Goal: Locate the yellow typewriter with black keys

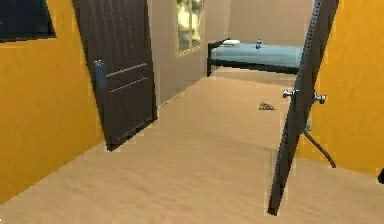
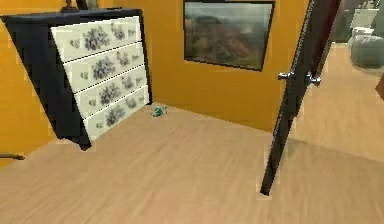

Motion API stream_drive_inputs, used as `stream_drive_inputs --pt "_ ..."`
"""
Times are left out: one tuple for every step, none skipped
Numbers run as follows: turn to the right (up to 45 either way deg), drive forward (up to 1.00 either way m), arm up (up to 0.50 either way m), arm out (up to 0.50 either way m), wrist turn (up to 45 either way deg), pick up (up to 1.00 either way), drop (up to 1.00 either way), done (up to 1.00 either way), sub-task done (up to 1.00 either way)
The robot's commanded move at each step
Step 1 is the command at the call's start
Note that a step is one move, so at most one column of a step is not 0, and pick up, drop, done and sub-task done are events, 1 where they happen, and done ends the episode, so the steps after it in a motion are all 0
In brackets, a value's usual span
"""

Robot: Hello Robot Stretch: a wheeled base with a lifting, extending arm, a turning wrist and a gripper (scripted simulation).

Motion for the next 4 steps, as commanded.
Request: stream_drive_inputs --pt "3.0 0.00 0.00 0.00 0.0 0.00 0.00 0.00 0.00" --pt "45.0 0.00 0.00 0.00 0.0 0.00 0.00 0.00 0.00" --pt "3.0 0.00 0.00 0.00 0.0 0.00 0.00 0.00 0.00" --pt "0.0 0.30 0.00 0.00 0.0 0.00 0.00 0.00 0.00"
